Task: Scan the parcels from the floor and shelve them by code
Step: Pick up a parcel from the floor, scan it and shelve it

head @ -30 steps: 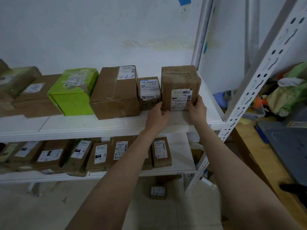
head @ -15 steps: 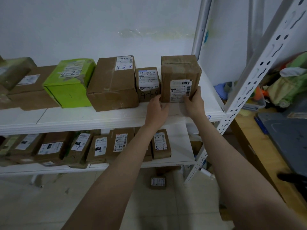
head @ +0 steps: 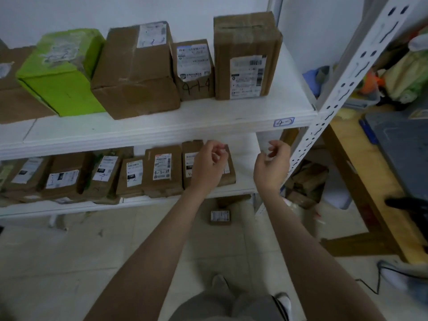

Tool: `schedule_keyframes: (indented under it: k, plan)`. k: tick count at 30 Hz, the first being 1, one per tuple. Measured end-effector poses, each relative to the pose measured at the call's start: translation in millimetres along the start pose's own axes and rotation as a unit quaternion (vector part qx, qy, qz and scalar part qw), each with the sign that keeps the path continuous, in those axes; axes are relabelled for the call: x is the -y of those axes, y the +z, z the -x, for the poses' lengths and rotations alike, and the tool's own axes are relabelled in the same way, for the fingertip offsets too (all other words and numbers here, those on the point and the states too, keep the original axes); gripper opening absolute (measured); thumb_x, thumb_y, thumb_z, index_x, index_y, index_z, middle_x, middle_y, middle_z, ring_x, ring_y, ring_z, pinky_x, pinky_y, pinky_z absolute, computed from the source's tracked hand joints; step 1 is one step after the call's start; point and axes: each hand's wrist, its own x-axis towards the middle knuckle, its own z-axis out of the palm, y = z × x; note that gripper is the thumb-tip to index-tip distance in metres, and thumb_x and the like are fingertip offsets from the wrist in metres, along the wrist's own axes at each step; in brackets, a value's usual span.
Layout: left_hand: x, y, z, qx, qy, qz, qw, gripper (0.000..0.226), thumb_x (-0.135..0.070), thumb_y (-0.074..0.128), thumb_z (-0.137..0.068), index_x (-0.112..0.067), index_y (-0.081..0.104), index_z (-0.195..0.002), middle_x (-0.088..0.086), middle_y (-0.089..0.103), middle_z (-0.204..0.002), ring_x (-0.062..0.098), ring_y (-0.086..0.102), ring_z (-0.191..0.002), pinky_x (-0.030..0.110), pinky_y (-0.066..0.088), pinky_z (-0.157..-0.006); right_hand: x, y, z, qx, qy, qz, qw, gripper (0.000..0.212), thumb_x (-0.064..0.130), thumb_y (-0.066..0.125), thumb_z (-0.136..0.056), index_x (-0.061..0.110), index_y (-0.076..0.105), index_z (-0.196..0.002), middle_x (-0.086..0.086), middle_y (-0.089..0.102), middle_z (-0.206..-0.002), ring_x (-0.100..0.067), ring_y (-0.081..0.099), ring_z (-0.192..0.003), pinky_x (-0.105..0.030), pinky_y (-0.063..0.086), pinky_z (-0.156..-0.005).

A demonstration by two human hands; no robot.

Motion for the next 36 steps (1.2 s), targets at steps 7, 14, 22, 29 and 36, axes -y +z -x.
schedule_keyframes:
  k: [7, 14, 22, 29, 36]
  plan:
    - [87, 80, 53, 0.235, -0.202, -0.082, 0.947, 0.022, -0.023, 0.061, -0.097, -0.013, 0.057, -0.116, -0.001, 0.060, -0.103, 0.019, 0.061, -0.094, 0.032, 0.050, -0.082, -121, -15, 56, 0.137, 0.124, 0.128, 0.974, 0.021, 0.008, 0.065, -0.086, 0.020, 0.057, -0.101, 0.001, 0.060, -0.100, -0.017, 0.059, -0.085, -0.044, 0.056, -0.074]
    - [191, 130, 79, 0.323, -0.271, -0.215, 0.881, 0.048, -0.029, 0.061, -0.097, -0.008, 0.046, -0.138, 0.012, 0.052, -0.135, 0.024, 0.055, -0.112, 0.026, 0.043, -0.077, -229, -7, 89, 0.358, 0.177, 0.189, 0.897, 0.033, 0.014, 0.066, -0.089, 0.019, 0.060, -0.121, -0.001, 0.059, -0.121, -0.020, 0.059, -0.108, -0.036, 0.051, -0.092]
    - [313, 194, 83, 0.376, -0.263, -0.385, 0.801, 0.073, -0.040, 0.068, -0.091, -0.008, 0.035, -0.148, 0.014, 0.045, -0.140, 0.031, 0.047, -0.128, 0.041, 0.047, -0.099, -354, 25, 120, 0.467, 0.170, 0.233, 0.836, 0.040, 0.019, 0.064, -0.090, 0.017, 0.056, -0.129, -0.003, 0.057, -0.130, -0.022, 0.057, -0.115, -0.034, 0.048, -0.097]
    - [417, 259, 81, 0.381, -0.214, -0.449, 0.779, 0.075, -0.034, 0.075, -0.086, -0.006, 0.036, -0.144, 0.012, 0.044, -0.135, 0.030, 0.044, -0.126, 0.041, 0.047, -0.093, -460, 89, 160, 0.495, 0.206, 0.251, 0.806, 0.046, 0.023, 0.063, -0.092, 0.017, 0.049, -0.135, -0.004, 0.055, -0.136, -0.024, 0.055, -0.120, -0.032, 0.045, -0.099]
    - [524, 315, 70, 0.379, -0.135, -0.489, 0.774, 0.083, -0.025, 0.077, -0.082, -0.009, 0.027, -0.147, 0.012, 0.038, -0.143, 0.031, 0.041, -0.130, 0.040, 0.045, -0.094, -553, 154, 209, 0.503, 0.234, 0.244, 0.795, 0.050, 0.021, 0.062, -0.090, 0.015, 0.045, -0.137, -0.007, 0.054, -0.137, -0.024, 0.053, -0.124, -0.032, 0.044, -0.098]
